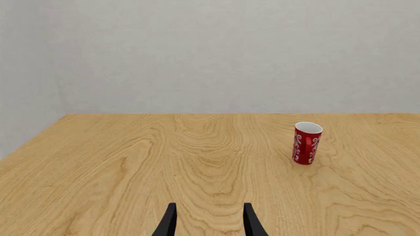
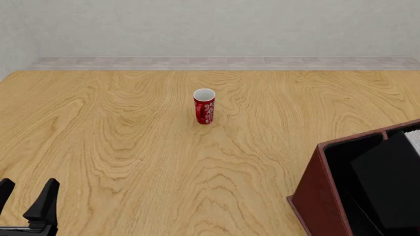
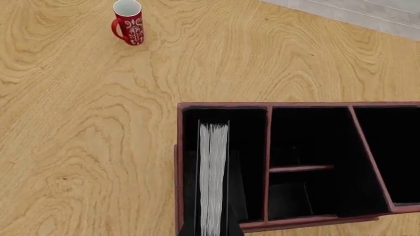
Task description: Pick up the book and place it in the left compartment of the caddy.
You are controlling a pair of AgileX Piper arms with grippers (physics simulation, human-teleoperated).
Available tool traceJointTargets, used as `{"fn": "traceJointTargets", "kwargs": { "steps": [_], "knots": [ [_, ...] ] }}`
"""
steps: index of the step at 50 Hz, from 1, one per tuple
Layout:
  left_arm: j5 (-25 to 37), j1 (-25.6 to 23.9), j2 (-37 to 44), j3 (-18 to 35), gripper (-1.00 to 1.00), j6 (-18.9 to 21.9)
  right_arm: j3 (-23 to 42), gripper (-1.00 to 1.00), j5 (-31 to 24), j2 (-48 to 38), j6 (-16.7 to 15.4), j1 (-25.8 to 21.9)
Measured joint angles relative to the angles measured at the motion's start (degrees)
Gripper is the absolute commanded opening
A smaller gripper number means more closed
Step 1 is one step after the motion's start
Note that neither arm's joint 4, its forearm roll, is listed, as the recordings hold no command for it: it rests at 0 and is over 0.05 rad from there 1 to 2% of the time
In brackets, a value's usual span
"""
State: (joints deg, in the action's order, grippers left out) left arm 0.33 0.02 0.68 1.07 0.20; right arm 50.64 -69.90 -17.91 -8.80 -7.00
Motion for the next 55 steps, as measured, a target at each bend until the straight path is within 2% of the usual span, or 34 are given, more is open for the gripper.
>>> {"fn": "traceJointTargets", "kwargs": {
  "steps": [55],
  "knots": [
    [0.0,0.0,0.0,0.0,1.0,0.0,-5.8,-1.0,0.0,1.8,1.4,0.7]
  ]
}}
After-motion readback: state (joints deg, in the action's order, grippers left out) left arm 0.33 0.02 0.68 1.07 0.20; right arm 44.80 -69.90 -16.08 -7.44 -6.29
